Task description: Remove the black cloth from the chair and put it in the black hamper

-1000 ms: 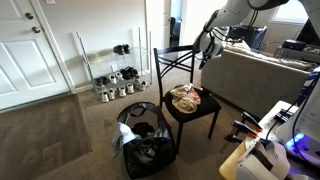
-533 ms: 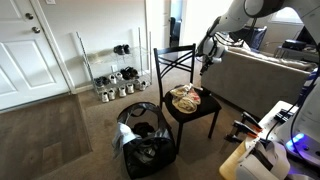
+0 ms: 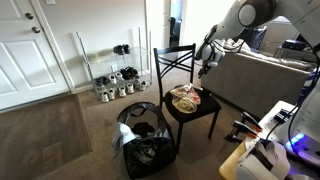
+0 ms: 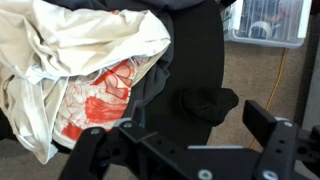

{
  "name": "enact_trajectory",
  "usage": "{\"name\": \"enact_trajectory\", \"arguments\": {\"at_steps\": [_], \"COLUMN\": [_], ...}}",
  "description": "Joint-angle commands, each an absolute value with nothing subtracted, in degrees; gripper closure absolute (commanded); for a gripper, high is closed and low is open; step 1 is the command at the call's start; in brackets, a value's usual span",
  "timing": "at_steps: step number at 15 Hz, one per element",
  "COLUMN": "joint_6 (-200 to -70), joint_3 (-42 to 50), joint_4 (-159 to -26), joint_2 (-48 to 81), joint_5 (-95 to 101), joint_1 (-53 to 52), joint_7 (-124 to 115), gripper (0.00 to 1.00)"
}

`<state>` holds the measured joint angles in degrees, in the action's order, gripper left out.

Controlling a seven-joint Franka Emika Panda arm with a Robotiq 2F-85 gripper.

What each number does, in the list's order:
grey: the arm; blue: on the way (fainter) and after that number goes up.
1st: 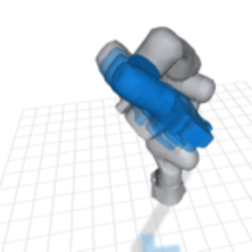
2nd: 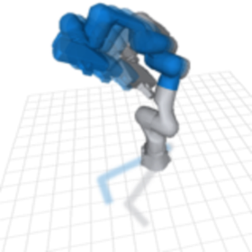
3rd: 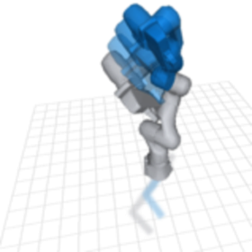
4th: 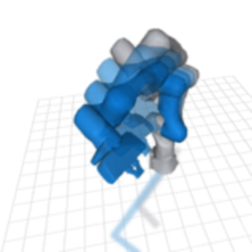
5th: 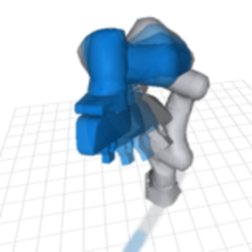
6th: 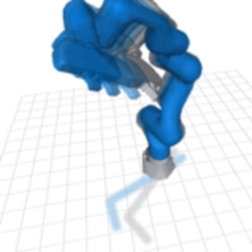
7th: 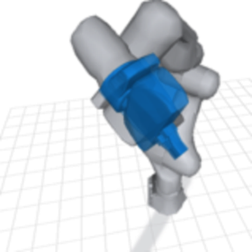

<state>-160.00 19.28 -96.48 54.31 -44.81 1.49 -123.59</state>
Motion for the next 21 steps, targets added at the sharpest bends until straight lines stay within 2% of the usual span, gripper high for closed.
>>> {"name": "enact_trajectory", "arguments": {"at_steps": [1, 8, 17, 21], "joint_6": [-165.7, -165.4, -166.0, -163.1], "joint_3": [18.5, 20.7, 19.1, 16.2], "joint_4": [-95.0, -94.0, -94.5, -90.9], "joint_2": [56.0, 59.3, 58.9, 61.1], "joint_5": [-41.4, -37.0, -35.8, -33.9], "joint_1": [2.0, 2.9, 4.4, 8.8], "joint_7": [-127.3, -133.2, -132.7, -131.1], "gripper": [0.00, 0.00, 0.00, 0.00]}}
